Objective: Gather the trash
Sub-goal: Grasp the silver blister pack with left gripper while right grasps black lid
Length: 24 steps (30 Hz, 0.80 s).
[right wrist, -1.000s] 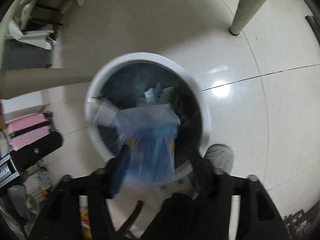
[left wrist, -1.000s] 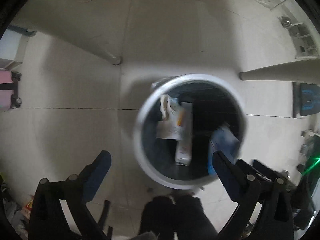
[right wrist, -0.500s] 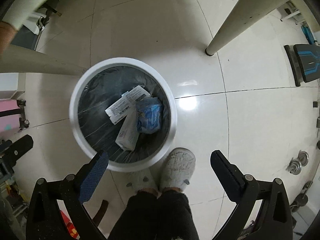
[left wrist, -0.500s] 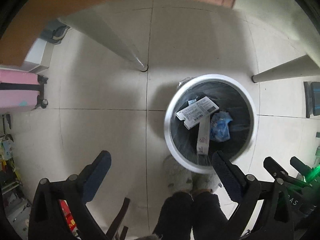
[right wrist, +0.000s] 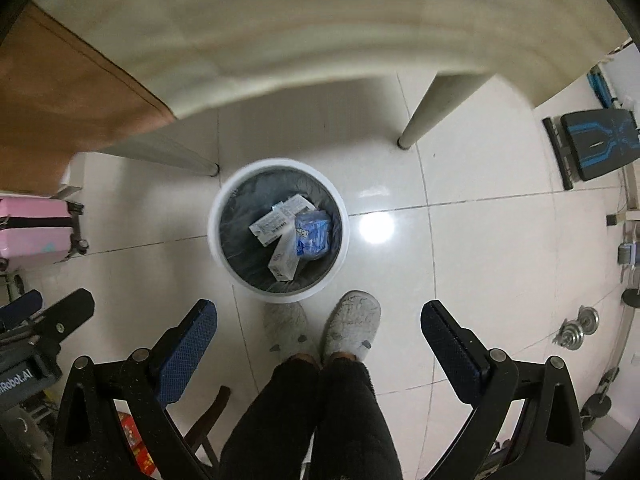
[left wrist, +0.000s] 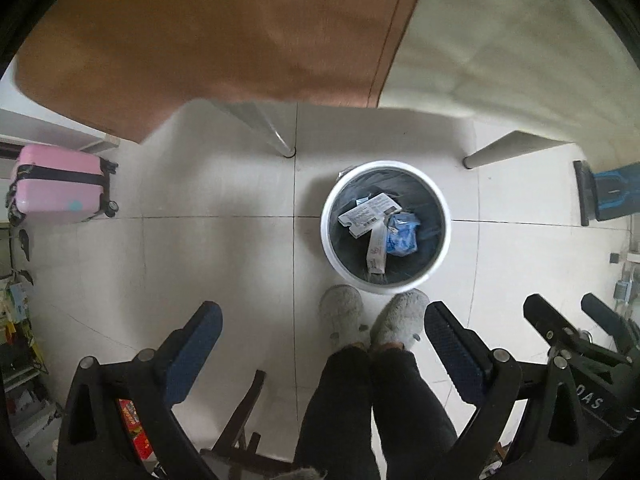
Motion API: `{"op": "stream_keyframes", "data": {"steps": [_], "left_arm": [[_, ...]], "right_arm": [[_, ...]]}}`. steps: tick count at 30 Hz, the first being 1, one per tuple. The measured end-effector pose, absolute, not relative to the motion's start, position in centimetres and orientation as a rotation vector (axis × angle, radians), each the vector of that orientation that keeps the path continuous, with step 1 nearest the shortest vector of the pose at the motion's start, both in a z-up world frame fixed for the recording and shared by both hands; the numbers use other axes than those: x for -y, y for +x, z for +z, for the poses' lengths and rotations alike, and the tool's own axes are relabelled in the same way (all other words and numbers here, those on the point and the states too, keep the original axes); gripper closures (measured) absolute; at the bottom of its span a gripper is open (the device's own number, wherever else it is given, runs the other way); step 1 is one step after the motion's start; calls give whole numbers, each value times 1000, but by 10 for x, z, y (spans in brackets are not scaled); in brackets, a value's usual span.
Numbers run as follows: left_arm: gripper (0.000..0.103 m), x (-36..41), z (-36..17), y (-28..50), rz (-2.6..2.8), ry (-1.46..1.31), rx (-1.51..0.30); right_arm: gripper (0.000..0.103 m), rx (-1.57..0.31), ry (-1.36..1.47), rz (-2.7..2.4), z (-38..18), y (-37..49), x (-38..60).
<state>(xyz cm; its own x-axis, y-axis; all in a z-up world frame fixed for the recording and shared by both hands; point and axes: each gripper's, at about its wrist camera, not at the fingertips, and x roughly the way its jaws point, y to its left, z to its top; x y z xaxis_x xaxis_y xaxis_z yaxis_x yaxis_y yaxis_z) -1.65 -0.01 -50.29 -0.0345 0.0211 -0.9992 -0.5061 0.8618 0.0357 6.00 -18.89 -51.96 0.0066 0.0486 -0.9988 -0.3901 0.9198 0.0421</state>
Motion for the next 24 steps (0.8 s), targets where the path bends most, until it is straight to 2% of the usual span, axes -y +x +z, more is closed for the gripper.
{"op": "stream_keyframes", "data": {"steps": [13, 19, 24], "left_arm": [[0, 8, -358, -14, 397, -377, -1424], [0, 9, -293, 53, 387, -247, -1287], [0, 20, -276, 131, 321, -97, -1251]], "right_arm": [[0, -1488, -175, 419, -348, 54, 193], [0, -1413, -86, 410, -273, 119, 203], [0, -1391, -41, 362, -244, 194, 223]]}}
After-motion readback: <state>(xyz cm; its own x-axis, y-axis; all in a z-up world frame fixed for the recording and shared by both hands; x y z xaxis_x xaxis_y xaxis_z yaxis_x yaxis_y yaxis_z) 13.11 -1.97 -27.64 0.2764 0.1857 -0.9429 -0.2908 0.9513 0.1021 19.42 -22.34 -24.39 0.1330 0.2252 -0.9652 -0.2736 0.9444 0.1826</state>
